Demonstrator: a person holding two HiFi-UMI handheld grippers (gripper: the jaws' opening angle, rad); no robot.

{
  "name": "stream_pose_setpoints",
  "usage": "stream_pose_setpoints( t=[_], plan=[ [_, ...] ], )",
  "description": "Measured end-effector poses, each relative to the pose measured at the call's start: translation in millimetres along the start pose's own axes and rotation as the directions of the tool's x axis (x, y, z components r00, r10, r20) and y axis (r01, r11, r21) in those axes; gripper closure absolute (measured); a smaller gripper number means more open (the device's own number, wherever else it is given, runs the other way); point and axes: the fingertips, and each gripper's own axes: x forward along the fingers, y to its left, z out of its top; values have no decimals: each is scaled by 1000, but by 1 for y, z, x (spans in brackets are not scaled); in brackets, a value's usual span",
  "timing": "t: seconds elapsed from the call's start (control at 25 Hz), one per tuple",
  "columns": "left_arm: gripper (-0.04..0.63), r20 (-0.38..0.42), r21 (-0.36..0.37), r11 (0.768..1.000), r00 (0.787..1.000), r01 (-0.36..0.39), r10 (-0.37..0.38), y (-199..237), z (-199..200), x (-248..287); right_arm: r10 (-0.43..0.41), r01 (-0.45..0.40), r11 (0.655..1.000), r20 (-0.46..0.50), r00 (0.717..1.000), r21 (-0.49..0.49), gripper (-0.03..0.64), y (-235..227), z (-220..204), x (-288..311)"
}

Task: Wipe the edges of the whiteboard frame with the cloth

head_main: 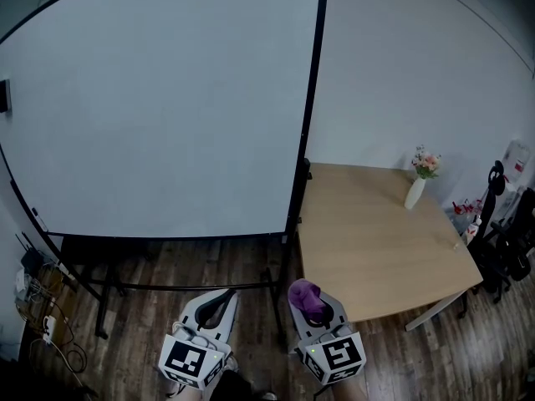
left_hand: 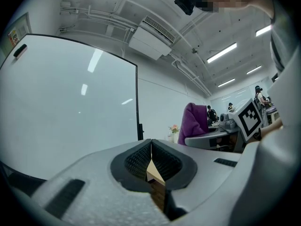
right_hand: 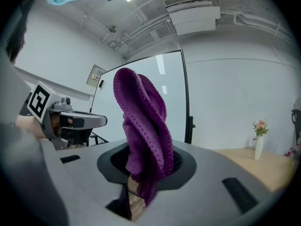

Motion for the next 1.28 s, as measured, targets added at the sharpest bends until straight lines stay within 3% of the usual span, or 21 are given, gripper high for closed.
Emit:
stream_pose_setpoints(
  t=[0.4, 1.28],
  plan=[
    [577, 4, 7, 1000, 1000, -9, 9, -10, 3, -6, -9, 7, 1000, 51, 999, 24, 518, 0, 6, -15],
    [577, 5, 22, 1000, 1000, -14, 14, 0, 5, -1, 9, -10, 1000, 63, 998, 23, 518, 2, 10, -3]
  ],
)
